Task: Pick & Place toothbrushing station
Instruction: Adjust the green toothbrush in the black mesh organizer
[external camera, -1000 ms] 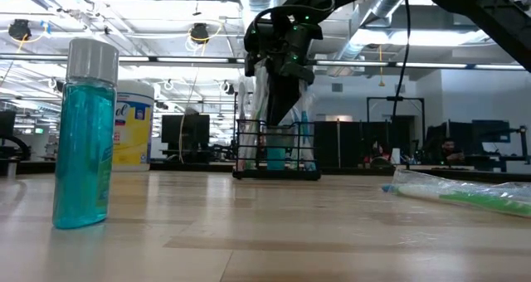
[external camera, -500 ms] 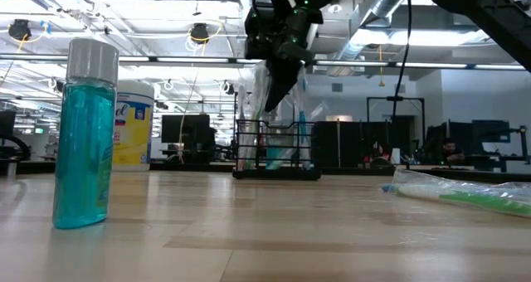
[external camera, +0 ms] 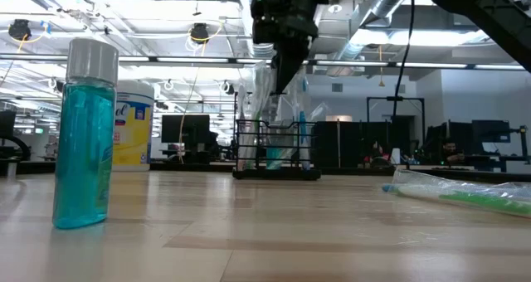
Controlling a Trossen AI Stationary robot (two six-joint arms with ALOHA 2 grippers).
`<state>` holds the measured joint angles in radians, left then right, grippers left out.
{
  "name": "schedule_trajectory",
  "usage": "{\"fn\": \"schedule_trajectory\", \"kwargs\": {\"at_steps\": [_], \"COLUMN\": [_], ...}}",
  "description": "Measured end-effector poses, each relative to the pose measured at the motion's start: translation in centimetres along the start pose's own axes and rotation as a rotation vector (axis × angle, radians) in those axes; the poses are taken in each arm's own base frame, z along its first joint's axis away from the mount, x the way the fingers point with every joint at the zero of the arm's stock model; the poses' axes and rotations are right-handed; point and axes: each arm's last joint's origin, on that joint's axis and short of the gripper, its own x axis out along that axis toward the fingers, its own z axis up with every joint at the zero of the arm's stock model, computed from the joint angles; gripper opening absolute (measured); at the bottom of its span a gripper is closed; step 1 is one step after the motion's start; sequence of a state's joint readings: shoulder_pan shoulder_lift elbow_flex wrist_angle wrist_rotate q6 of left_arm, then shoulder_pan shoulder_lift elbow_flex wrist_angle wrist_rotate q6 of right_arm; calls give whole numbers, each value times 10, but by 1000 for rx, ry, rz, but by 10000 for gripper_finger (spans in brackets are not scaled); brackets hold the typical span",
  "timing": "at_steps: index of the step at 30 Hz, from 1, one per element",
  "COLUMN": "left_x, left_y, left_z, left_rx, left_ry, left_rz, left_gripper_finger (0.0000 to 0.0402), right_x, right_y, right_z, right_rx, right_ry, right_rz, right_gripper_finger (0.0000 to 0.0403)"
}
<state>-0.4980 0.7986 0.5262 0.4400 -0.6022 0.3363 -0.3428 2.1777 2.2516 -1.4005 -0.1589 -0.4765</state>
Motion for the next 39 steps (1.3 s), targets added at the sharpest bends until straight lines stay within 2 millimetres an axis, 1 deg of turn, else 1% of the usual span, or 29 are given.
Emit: {"fn": "schedule_trajectory", "kwargs": {"at_steps": [6,13,17,22,25,29,32,39], "left_x": [0,0,0,0,0,0,0,0], "left_y": [0,0,0,0,0,0,0,-1], "left_z": [0,0,-1,-1,-1,-1,-1,-2], "left_rx": [0,2,3,4,6,7,7,10], "left_ry": [0,3,5,5,10,12,12,15], "left_rz": [0,-1,-2,-2,-3,-4,-4,-5], "left_gripper_finger": [92,92,92,92,92,92,92,92], "right_x": [-24,-39,-42,-44,-42,-41,-37,-12], "right_y": [5,13,12,1,-10,-24,-32,-40], "right_z": [-1,-10,-11,-17,-24,-33,-40,-55], "right_rx": [52,113,135,178,217,274,318,364], "right_ry": [6,38,31,49,91,103,125,228], "right_rz": [3,18,10,-40,-98,-108,-103,-56], "right_gripper_finger": [120,118,117,118,118,118,118,118]}}
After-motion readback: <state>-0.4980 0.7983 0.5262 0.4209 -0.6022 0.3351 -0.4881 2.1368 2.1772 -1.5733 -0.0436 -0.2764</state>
